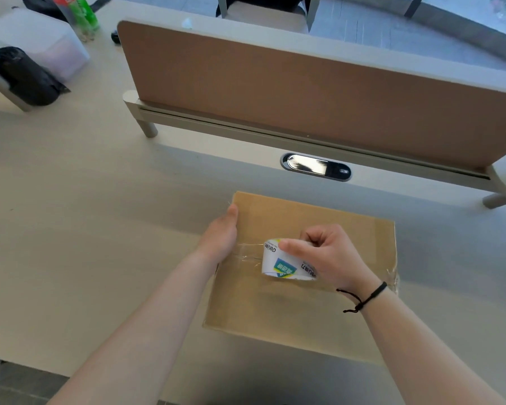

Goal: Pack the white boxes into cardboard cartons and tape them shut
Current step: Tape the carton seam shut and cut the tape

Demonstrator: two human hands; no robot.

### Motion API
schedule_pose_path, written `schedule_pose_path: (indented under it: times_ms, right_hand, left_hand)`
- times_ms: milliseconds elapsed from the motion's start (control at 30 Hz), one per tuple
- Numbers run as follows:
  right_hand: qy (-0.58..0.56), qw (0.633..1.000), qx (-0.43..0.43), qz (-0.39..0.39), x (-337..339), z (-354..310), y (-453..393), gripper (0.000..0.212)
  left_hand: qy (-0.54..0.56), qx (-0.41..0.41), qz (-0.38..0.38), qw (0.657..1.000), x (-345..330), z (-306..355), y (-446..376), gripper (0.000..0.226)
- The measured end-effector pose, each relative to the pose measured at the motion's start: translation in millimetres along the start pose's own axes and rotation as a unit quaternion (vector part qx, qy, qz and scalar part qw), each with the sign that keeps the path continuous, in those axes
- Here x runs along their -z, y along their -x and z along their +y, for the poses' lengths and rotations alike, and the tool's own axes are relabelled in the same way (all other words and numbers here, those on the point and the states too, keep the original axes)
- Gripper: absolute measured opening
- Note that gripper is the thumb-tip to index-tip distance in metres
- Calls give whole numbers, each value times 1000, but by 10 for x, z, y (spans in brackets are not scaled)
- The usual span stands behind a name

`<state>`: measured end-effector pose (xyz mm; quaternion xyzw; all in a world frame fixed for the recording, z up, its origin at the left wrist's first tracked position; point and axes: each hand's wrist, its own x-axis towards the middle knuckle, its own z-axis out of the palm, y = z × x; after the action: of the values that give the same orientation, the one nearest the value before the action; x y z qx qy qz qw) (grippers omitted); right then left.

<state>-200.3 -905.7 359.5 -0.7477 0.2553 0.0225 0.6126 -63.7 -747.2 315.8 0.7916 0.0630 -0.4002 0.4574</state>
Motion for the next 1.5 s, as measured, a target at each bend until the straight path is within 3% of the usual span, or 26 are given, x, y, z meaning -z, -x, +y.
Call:
schedule_pose_path:
  times_ms: [200,467,700,833,1067,1267,1500]
  right_hand:
    - [54,999,0,-1,-6,-64,9,67]
    - [230,973,11,2,243,-125,6,62]
    - [-25,998,-36,-41,367,82,0,72]
    - [-64,997,-24,-29,363,196,2,72]
    - [107,993,9,40,413,106,91,70]
    - [237,970,50,14,496,62,157,69]
    - [-9,999,-25,28,578,192,204,69]
  left_hand:
    - [-27,-60,-4,998,-21,-65,5,67]
    - [-36,-69,-9,997,2,-124,-105,67]
    - [-53,-84,29,995,-38,-157,-116,67]
    - [-55,-79,35,995,-57,-158,-98,65]
    - [-94,-87,38,991,-48,-165,-112,69]
    - [-87,-93,29,991,-33,-184,-129,71]
    - [-66,-90,37,993,-51,-166,-109,68]
